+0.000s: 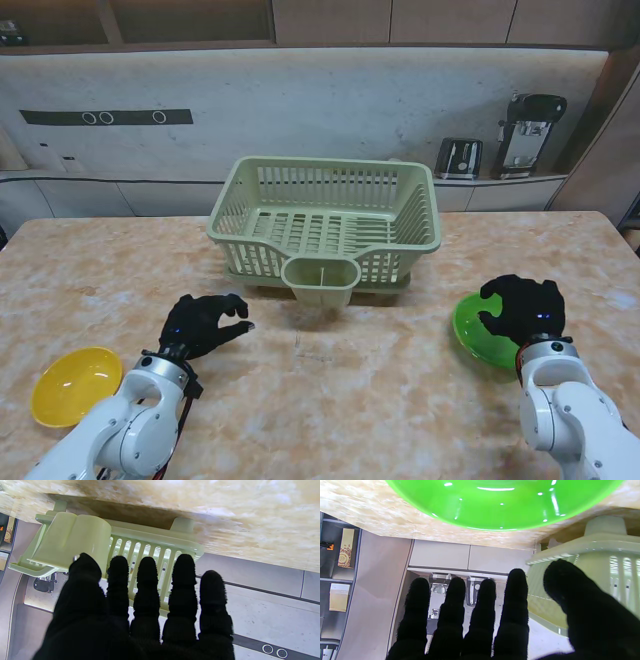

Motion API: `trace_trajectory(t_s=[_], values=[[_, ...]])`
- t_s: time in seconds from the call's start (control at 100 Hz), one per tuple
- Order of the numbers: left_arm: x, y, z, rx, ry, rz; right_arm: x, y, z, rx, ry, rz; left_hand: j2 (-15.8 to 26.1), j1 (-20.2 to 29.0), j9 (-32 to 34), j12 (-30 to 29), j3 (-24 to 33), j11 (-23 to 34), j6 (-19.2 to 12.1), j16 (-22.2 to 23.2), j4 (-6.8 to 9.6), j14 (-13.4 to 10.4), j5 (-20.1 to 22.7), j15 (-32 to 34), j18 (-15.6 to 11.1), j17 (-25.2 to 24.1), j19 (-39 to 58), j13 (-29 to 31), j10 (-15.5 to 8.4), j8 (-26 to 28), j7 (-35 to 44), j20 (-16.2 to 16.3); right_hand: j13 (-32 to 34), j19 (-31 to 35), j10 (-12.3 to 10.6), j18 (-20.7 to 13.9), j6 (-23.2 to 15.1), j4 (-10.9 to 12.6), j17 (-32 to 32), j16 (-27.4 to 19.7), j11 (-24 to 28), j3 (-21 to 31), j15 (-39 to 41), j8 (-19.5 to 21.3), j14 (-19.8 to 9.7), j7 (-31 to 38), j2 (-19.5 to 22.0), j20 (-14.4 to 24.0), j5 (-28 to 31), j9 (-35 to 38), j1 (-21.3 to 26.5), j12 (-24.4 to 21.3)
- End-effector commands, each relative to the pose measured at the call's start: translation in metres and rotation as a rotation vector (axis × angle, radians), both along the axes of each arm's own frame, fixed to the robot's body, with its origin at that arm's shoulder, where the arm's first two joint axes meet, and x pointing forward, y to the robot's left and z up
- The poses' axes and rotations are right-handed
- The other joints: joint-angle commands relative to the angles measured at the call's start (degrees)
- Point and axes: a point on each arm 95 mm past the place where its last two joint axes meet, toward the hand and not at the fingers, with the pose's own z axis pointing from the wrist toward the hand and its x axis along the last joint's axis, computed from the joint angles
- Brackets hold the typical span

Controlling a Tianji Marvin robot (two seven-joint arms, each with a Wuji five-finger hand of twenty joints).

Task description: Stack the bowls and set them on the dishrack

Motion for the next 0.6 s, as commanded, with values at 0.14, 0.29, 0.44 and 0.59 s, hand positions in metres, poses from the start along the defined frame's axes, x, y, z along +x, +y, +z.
trace_trajectory(t_s=[0.14, 0.29, 0.44, 0.59], values=[[-0.002, -0.002, -0.001, 0.0, 0.012, -0.003, 0.015, -0.013, -0.005, -0.031, 0.082, -0.027, 1.5, 0.35, 0.42, 1.05, -0.95, 0.6, 0.04, 0.55, 1.17, 0.79, 0.78, 0.34, 1.12, -0.61, 0.75, 0.24, 0.43, 0.8, 0.91, 0.7, -6.0, -3.03, -0.15, 1.08, 2.38, 0.91, -4.13, -2.77, -1.77, 1.76, -2.42, 0.0, -0.42, -4.12, -1.77, -1.83, -7.11, -8.12, -1.8, -2.67], [-0.002, -0.002, -0.001, 0.0, 0.012, -0.003, 0.026, -0.02, -0.009, -0.05, 0.137, -0.041, 1.51, 0.34, 0.41, 1.05, -0.94, 0.59, -0.02, 0.53, 1.17, 0.78, 0.75, 0.3, 1.12, -0.61, 0.74, 0.19, 0.49, 0.83, 0.94, 0.7, -8.44, -4.04, 0.84, 0.97, 4.72, 0.71, -4.91, -3.62, -0.78, 1.78, -2.82, -0.76, -0.59, -6.87, -2.59, -2.24, -12.18, -13.19, -2.72, -4.02], [-0.002, -0.002, -0.001, 0.0, 0.012, -0.003, 0.036, -0.024, -0.013, -0.04, 0.167, -0.059, 1.57, 0.31, 0.41, 1.06, -0.94, 0.58, 0.02, 0.54, 1.17, 0.75, 0.74, 0.34, 1.12, -0.61, 0.74, 0.29, 0.51, 0.8, 0.93, 0.7, -10.45, -4.56, 1.78, 1.03, 6.82, 0.66, -5.95, -4.02, 0.42, 1.22, -3.16, -1.48, -0.54, -8.91, -3.56, -2.44, -16.46, -17.7, -3.65, -4.32], [-0.002, -0.002, -0.001, 0.0, 0.012, -0.003, 0.045, -0.029, -0.017, -0.055, 0.194, -0.075, 1.51, 0.34, 0.39, 1.07, -0.93, 0.59, -0.04, 0.56, 1.17, 0.79, 0.77, 0.36, 1.12, -0.61, 0.74, 0.3, 0.47, 0.81, 0.95, 0.7, -11.53, -4.74, 2.55, 1.41, 9.01, 0.26, -6.3, -4.14, 1.54, -0.46, -3.11, -2.07, -0.28, -10.46, -4.05, -2.52, -20.06, -21.6, -3.65, -4.47]])
